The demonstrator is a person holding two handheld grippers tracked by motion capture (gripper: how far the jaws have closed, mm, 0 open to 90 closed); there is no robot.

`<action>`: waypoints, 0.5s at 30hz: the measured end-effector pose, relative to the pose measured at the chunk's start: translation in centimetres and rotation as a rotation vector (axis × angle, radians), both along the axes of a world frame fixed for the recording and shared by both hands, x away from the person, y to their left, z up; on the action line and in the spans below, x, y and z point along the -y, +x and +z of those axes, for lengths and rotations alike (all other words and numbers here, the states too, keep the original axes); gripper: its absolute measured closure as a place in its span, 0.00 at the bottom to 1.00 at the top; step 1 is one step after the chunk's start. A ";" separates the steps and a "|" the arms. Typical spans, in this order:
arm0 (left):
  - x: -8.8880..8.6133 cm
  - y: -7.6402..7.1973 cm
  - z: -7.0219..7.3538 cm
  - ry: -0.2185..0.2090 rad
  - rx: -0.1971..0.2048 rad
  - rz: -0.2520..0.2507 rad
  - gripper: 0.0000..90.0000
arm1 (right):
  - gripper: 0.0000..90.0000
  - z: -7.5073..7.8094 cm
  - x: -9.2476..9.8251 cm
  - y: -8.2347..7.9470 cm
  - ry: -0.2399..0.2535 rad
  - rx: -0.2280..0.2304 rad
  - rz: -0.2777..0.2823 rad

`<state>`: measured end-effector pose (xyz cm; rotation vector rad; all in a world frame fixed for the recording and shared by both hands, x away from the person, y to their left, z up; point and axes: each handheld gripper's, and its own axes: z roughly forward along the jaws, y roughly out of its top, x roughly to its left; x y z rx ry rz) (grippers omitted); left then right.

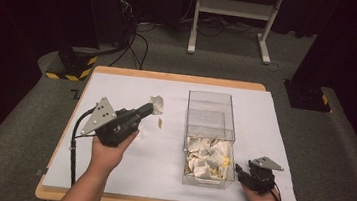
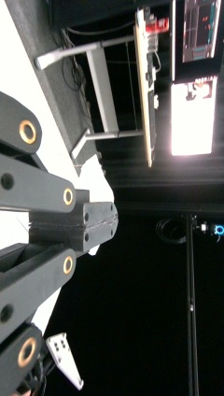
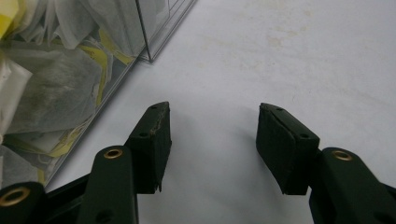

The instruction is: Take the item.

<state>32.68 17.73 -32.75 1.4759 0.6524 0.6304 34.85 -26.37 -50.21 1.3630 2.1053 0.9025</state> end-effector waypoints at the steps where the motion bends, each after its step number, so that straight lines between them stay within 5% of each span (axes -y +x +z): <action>1: -0.2 0.0 0.1 0.004 0.003 0.006 1.00 | 0.50 0.0 0.0 0.0 0.001 0.000 0.000; 15: -3.0 0.1 0.2 0.002 0.009 0.067 1.00 | 0.50 0.0 0.0 0.0 -0.001 0.000 -0.001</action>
